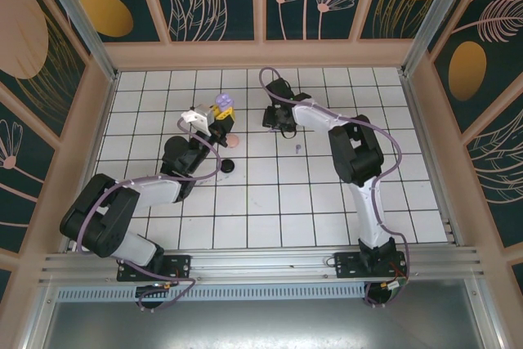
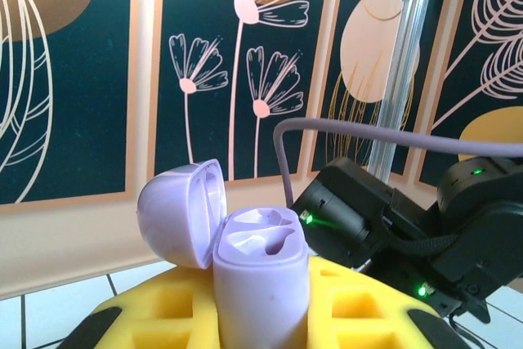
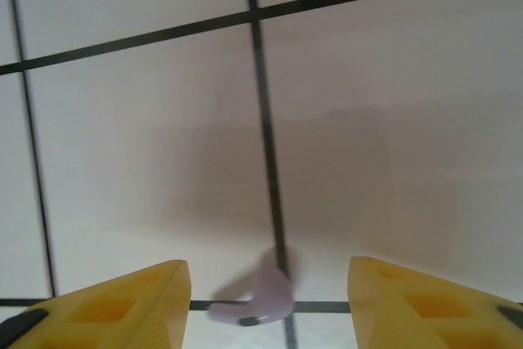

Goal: Insert wireless bluetooth earbuds into charging case

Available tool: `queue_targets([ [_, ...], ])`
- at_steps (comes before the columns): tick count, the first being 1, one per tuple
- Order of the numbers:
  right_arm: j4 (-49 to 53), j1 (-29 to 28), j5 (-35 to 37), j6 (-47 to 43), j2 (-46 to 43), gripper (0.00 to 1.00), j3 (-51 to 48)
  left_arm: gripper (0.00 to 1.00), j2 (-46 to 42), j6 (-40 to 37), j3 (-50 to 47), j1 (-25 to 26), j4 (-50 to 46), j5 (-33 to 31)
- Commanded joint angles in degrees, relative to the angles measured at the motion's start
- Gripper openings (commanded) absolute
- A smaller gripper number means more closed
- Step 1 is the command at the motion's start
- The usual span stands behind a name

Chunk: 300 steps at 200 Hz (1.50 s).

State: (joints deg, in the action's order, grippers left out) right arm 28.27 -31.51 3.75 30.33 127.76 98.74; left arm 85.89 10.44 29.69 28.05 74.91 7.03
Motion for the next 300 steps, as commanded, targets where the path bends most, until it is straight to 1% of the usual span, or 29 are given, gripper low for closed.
queue_targets([
  [1, 3.9, -0.8, 4.7, -1.9, 1.2, 0.54, 2.2, 0.0, 0.7, 1.6, 1.2, -0.3, 4.1, 0.8],
  [64, 3.1, -1.5, 4.8, -2.9, 0.0, 0.53, -0.3, 0.0, 0.8, 1.9, 1.1, -0.3, 4.0, 1.1],
  [178, 1.4, -1.6, 2.2, -1.8, -4.4, 0.53, -4.7, 0.0, 0.9, 2.6, 1.7, -0.3, 3.7, 1.9],
  [245, 1.6, -0.8, -1.2, 1.5, -2.3, 0.54, 0.0, 0.0, 1.1, 2.7, 1.8, -0.4, 3.8, 2.1],
  [300, 2.6, -0.8, 0.0, -2.8, -0.6, 0.51, 1.6, 0.0, 0.8, 2.5, 1.6, -0.3, 3.8, 2.2],
])
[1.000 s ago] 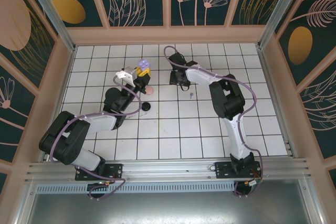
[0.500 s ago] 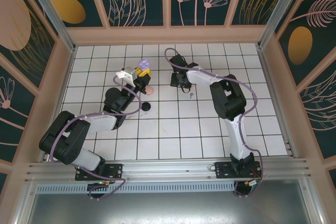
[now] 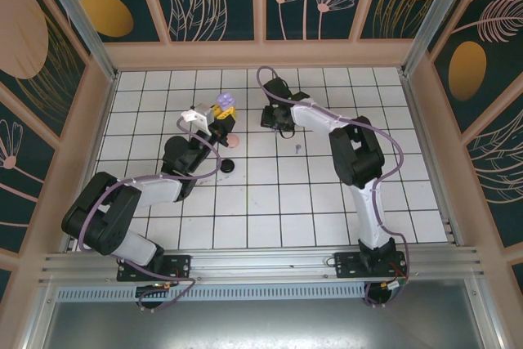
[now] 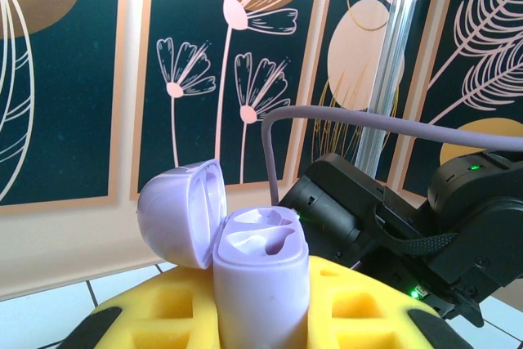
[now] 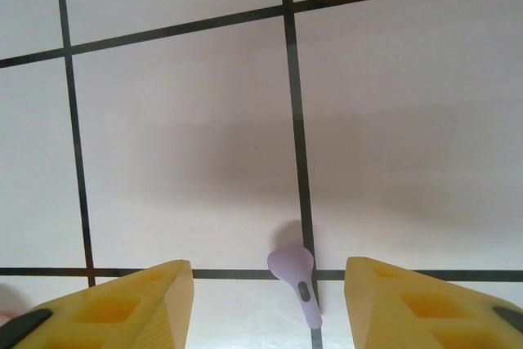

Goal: Insert wireless bluetooth earbuds into charging case

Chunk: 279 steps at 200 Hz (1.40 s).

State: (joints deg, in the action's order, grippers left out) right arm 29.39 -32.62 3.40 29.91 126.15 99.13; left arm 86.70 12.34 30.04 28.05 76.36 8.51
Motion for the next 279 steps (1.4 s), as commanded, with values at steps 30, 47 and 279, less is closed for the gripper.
queue_targets([
  [30, 1.7, 0.2, 0.8, -5.2, 1.5, 0.49, 1.2, 0.0, 0.0, 0.6, 1.2, -0.3, 2.4, 0.8],
  [47, 1.3, 0.2, 0.8, -6.7, 1.8, 0.47, 1.3, 0.0, 0.0, 0.6, 1.2, -0.3, 2.4, 0.9],
  [279, 3.8, -1.7, 4.4, -12.1, 5.6, 0.33, 3.1, 0.0, 0.4, 1.0, 2.0, -0.3, 2.3, 1.2],
])
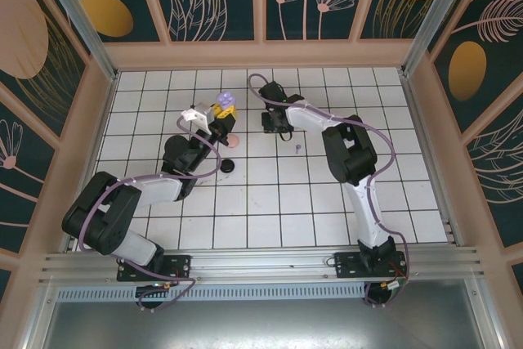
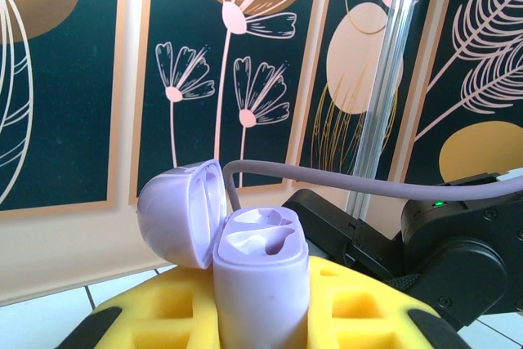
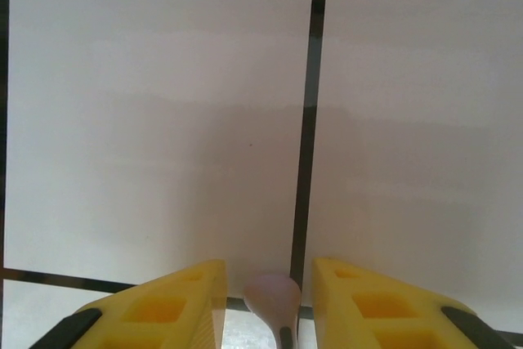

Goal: Insert wireless bluetooth earbuds into charging case

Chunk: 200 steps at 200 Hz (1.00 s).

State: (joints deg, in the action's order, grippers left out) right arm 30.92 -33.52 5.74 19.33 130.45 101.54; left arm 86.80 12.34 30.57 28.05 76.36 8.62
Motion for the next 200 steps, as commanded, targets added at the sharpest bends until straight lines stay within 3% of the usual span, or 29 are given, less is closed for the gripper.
queue_targets([
  [1, 2.3, -0.8, 2.1, -1.5, 1.3, 0.33, 0.7, 0.0, 0.3, 1.0, 1.4, -0.3, 2.2, 1.0],
  [78, 2.0, -0.6, 2.1, -1.2, 2.3, 0.3, 0.0, 0.0, 0.2, 1.0, 1.3, -0.3, 2.0, 1.2],
  [151, 1.1, -0.6, 1.3, -1.8, 1.6, 0.16, -0.9, 0.0, -0.3, 1.0, 1.3, -0.3, 1.3, 2.4],
  [200, -3.4, -0.3, 0.7, -1.9, -6.8, 0.12, -5.5, 0.0, -3.8, -1.0, 0.9, -0.3, -1.7, 7.2],
])
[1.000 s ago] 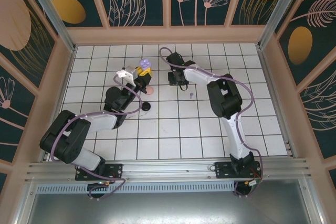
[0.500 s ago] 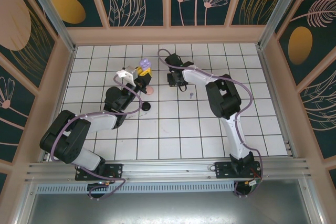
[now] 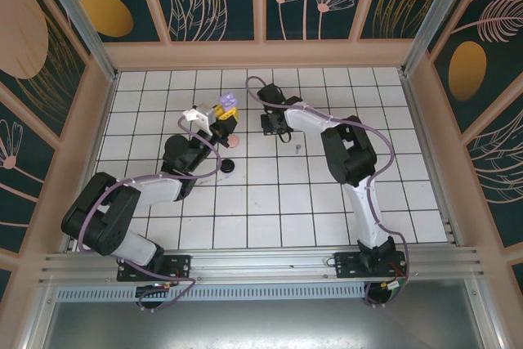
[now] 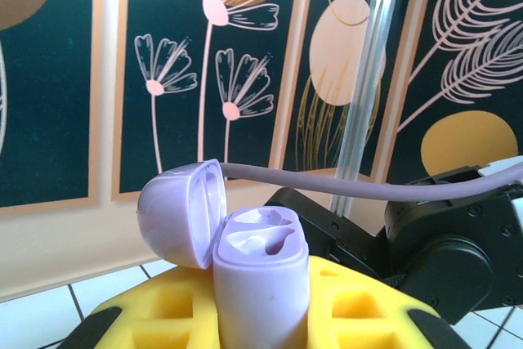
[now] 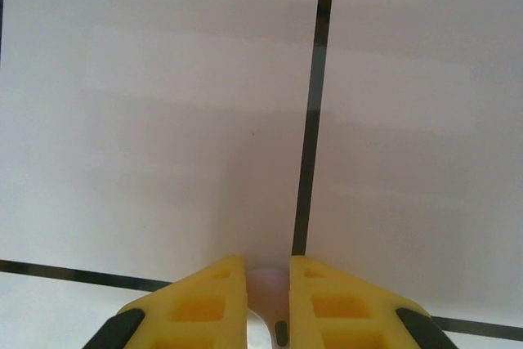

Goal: Insert wireless bluetooth earbuds into charging case

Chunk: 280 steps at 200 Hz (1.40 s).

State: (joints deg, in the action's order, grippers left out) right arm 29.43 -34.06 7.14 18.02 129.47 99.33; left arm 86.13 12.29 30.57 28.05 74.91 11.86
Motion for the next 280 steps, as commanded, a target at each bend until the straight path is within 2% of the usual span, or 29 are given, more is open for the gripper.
queue_targets([
  [1, -2.1, 0.3, -0.8, -0.6, -6.2, 0.12, -3.5, 0.0, -3.2, -1.1, 0.9, -0.3, -0.3, 4.1],
  [103, -13.0, -1.0, -4.5, 0.3, -43.7, 0.13, -21.7, 0.0, -15.2, -6.0, -3.4, 0.3, -7.0, 18.5],
  [155, -17.2, -5.2, -6.1, -0.7, -58.7, 0.13, -26.3, 0.0, -19.0, -11.0, -4.2, 3.1, -14.0, 20.7],
  [219, -26.8, -10.8, -13.2, -3.3, -66.6, 0.14, -34.1, 0.0, -16.0, -11.4, -1.3, 5.9, -15.3, 20.8],
  [280, -31.1, -16.8, -12.0, -5.4, -66.2, 0.14, -37.8, 0.0, -11.9, -10.0, 1.5, 6.6, -11.9, 21.6],
])
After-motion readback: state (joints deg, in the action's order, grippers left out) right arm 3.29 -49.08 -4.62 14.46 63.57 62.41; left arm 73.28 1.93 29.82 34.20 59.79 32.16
